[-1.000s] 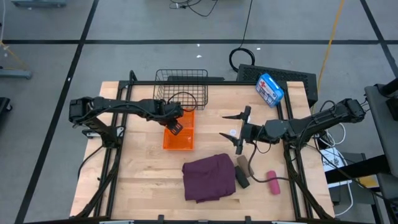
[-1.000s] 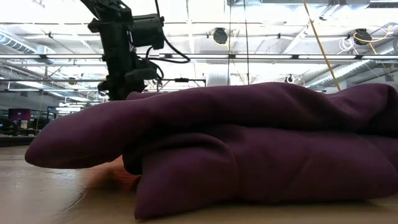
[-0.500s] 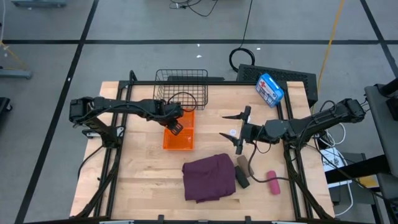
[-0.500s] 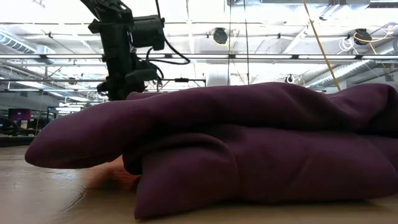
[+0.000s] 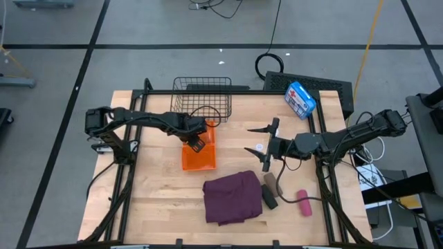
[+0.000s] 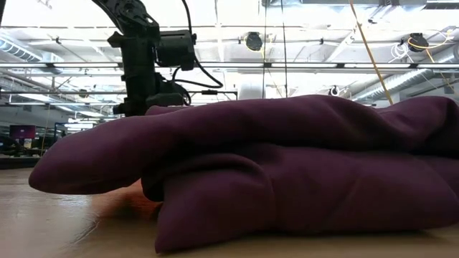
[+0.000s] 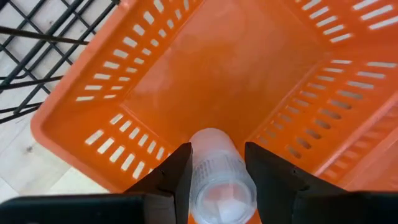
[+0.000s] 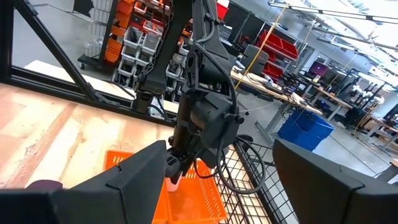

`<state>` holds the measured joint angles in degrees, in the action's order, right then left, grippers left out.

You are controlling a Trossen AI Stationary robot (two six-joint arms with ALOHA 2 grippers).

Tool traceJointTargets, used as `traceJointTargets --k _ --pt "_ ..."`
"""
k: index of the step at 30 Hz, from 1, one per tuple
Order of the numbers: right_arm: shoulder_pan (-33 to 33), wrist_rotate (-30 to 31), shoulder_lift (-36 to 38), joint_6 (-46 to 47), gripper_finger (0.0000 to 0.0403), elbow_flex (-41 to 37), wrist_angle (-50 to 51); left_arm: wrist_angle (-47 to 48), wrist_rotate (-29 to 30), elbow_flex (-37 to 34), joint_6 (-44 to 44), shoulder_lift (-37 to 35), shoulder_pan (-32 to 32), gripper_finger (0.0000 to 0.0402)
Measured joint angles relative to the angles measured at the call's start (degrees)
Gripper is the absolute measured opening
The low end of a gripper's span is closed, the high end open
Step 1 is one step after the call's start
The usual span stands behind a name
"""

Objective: Pick & place medical supplies in basket/bin
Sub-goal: Put the bottom white pill bottle into the top orange bin, then put the top white pill bottle into the top orange bin

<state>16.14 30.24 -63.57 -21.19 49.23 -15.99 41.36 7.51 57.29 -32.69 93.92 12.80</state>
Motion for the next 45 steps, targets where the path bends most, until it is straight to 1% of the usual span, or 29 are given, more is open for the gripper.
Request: traceJointTargets --k 4,7,14,17,25,40,45 --pt "0.0 0.0 0.0 -0.28 0.0281 0.0 0.0 -0.44 0.43 -0.21 0.01 0.16 0.04 0.0163" --pt "0.0 0.0 0.0 -0.28 0.0281 0.0 -0.02 -0.79 0.05 -0.34 0.42 0.26 0.08 0.0172" --pt "0.02 -0.02 0.0 -0.28 0.0281 0.0 -0.02 -0.57 -0.22 0.14 1.1 0.25 0.04 0.0166" --pt "0.02 -0.02 0.0 -0.41 0.0281 0.0 -0.04 -0.42 -0.22 1.09 3.1 0.25 0.04 0.0164" --pt "0.02 -0.02 0.0 -0.37 0.0281 0.0 -0.04 2.72 -0.2 3.92 5.16 0.23 0.04 0.0174" --pt "0.02 -0.02 0.0 -0.37 0.0281 0.0 -0.04 3.76 -0.15 4.07 5.48 0.2 0.05 0.0175" --pt "0.03 -0.02 0.15 -0.46 0.0281 0.0 -0.01 3.33 -0.97 4.1 5.86 -2.99 0.03 0.0175"
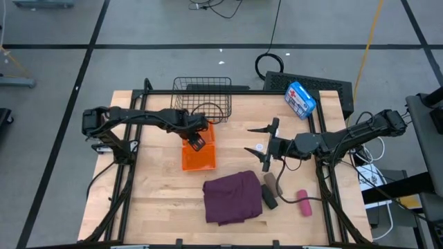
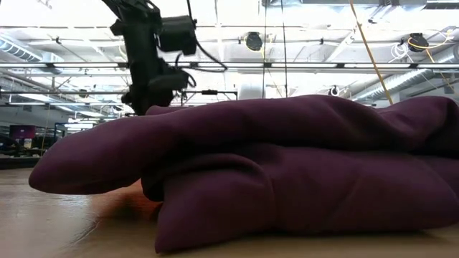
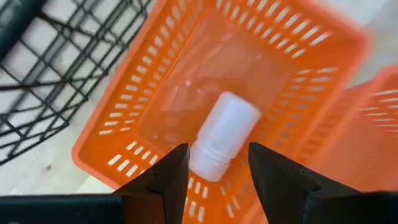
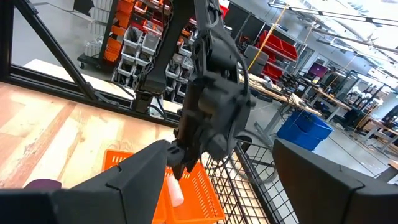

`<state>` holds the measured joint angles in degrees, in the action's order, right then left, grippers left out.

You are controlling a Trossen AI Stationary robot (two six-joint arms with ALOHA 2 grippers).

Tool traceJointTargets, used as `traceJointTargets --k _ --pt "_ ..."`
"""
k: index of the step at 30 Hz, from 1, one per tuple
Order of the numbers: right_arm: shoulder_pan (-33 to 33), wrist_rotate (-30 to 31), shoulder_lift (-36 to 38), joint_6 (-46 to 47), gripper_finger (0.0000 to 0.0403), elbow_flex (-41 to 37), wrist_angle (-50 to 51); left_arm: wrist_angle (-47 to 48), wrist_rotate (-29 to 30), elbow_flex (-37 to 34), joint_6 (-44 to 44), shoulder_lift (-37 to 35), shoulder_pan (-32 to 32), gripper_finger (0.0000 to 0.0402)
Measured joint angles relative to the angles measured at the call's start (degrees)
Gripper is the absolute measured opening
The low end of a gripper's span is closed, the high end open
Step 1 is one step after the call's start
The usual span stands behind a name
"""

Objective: Pick & place medical supplies in basket/bin
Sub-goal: Put the top white pill bottle into the top orange bin

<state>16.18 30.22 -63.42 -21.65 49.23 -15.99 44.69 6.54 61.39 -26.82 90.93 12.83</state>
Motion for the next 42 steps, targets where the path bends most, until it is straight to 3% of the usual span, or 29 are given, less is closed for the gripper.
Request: traceJointTargets --k 4,10,15,22,26,32,42 --pt "0.6 1.21 1.75 0.22 0.0281 0.0 2.04 -2.8 0.01 0.0 2.57 -6.13 -0.89 0.0175" --pt "2.8 12.39 6.59 7.07 0.0281 0.0 14.2 -10.94 5.68 0.0 10.46 -18.23 -5.65 0.0175" --pt "4.55 17.97 10.21 23.4 0.0281 0.0 31.64 -19.84 10.3 -3.32 17.72 -25.28 -12.42 0.0175" --pt "5.47 17.75 10.67 48.68 0.0281 -2.09 52.89 -41.61 8.78 -18.27 27.51 -32.05 -18.74 0.0175" --pt "5.74 17.4 10.44 56.26 0.0272 -6.86 54.58 -49.7 8.35 -24.36 27.76 -35.02 -19.53 0.0175" --pt "5.69 16.04 9.6 65.25 0.0256 -15.78 51.65 -51.25 8.44 -27.12 26.2 -37.17 -19.73 0.0175" --pt "2.05 15.35 5.35 63.32 0.0237 -29.64 34.28 -51.39 8.51 -27.12 23.7 -35.14 -19.68 0.0175"
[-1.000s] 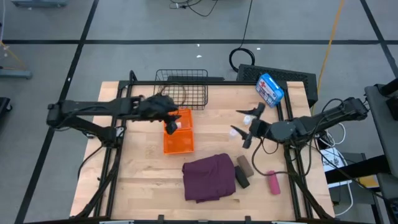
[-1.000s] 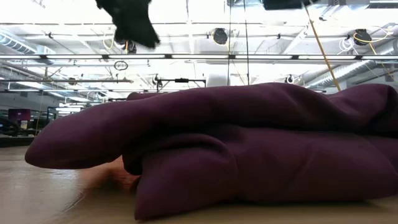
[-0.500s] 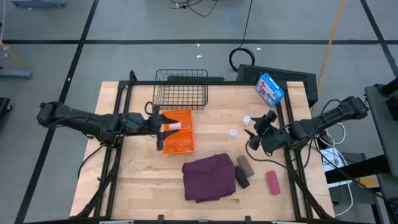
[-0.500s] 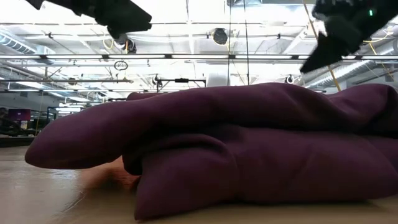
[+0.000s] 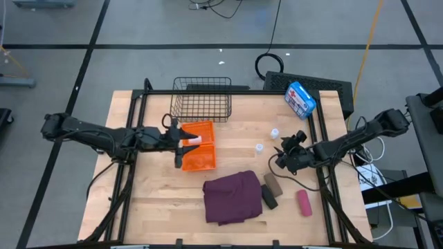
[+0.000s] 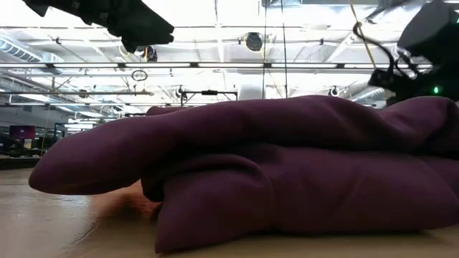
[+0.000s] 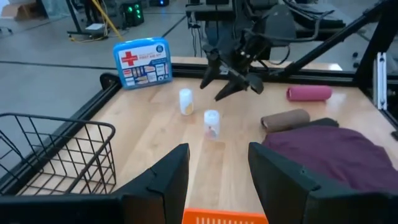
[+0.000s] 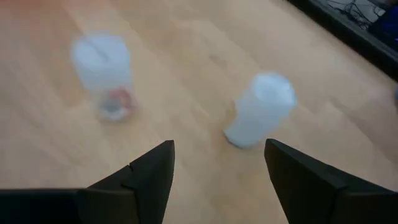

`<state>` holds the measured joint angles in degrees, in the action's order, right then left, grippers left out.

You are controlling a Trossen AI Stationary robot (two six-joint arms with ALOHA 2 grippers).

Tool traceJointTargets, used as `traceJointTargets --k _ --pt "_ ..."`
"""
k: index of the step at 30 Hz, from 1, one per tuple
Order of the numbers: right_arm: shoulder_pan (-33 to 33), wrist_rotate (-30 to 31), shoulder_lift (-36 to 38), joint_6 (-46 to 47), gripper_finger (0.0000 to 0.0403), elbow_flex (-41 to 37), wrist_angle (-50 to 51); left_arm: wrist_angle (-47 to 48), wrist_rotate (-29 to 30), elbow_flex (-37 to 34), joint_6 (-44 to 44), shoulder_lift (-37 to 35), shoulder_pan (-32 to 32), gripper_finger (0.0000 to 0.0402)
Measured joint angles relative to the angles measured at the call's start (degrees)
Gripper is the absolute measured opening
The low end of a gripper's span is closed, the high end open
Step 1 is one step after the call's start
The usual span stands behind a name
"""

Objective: Pick & place medical supplies in basket/bin
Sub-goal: Put the top white pill bottle into the top orange bin

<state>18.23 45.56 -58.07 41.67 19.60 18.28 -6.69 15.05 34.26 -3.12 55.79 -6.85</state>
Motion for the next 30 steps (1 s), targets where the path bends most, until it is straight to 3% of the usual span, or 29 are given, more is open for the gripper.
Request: traceJointTargets --k 12,21,30 --pt "-11.42 -5.98 -4.79 -6.61 0.0224 -4.89 -12.75 -1.24 0.04 0.02 1.61 1.11 0.17 0.0175" --pt "-17.22 -9.77 -6.92 -11.54 0.0246 -9.49 -25.92 -0.94 0.04 0.04 3.8 -4.85 0.17 0.0175" --pt "-20.87 -11.75 -10.03 -16.97 0.0277 -11.1 -38.53 -0.28 0.23 0.04 4.59 -4.72 0.17 0.0175"
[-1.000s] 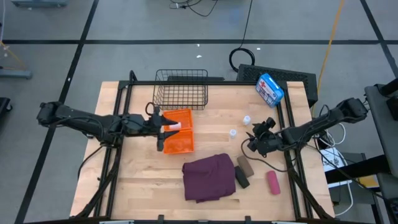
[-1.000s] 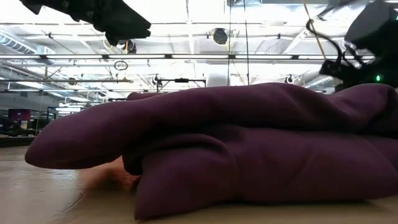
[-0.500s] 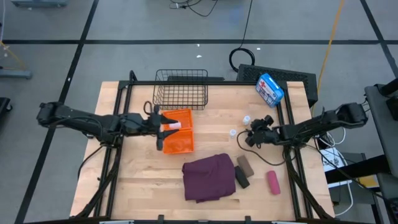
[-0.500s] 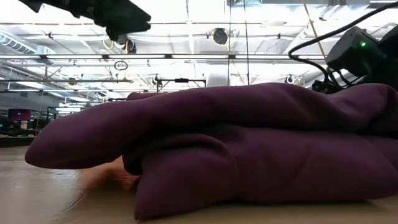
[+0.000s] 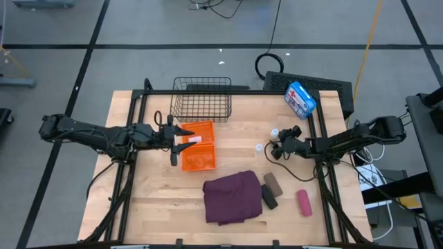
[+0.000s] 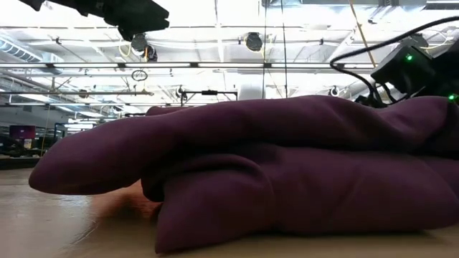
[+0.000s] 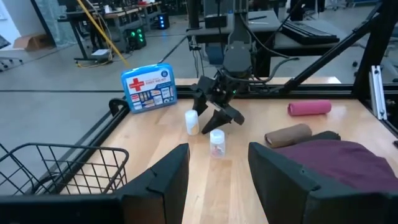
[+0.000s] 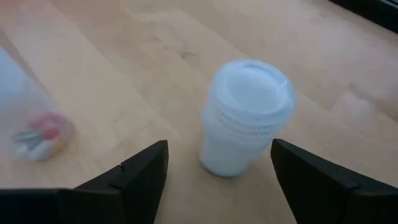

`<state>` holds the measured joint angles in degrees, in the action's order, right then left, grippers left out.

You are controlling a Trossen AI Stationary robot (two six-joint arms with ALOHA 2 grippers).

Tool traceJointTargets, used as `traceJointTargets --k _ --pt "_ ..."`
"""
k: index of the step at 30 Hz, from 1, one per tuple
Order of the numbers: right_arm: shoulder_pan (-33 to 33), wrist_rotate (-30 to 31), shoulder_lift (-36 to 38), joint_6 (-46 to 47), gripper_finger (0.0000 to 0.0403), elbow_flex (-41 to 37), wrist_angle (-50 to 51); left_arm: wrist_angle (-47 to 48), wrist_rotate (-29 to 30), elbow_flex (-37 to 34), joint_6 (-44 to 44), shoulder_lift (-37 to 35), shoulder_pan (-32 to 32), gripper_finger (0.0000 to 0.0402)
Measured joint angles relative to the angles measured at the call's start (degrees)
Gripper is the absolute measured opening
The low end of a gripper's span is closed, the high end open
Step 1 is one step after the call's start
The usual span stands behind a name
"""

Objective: Pick & place medical supplies in basket/bin
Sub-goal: Put the top white pill bottle into the top orange bin

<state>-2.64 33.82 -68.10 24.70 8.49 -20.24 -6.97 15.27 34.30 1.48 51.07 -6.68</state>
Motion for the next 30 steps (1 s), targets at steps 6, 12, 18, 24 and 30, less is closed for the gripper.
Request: traceJointTargets --k 6,12,18,24,30 --pt "-2.1 -0.95 -4.17 -0.12 0.0273 -0.09 -4.2 0.4 0.28 0.0 0.0 0.0 0.0 0.0175" --pt "-2.58 -0.77 -7.24 -0.1 0.0243 -0.07 -7.82 1.36 0.3 0.0 -0.04 0.0 0.0 0.0175" --pt "-2.6 0.9 -7.98 -0.58 0.0184 -0.07 -9.06 1.25 1.46 0.0 -0.09 0.0 0.0 0.0175" --pt "-2.6 0.87 -7.98 -5.11 0.0127 -0.07 -10.58 1.21 3.32 0.0 -0.22 0.0 0.02 0.0175" --pt "-2.6 0.35 -7.98 -12.95 0.0127 -0.07 -18.44 1.16 3.33 0.0 -0.52 0.0 0.0 0.0175"
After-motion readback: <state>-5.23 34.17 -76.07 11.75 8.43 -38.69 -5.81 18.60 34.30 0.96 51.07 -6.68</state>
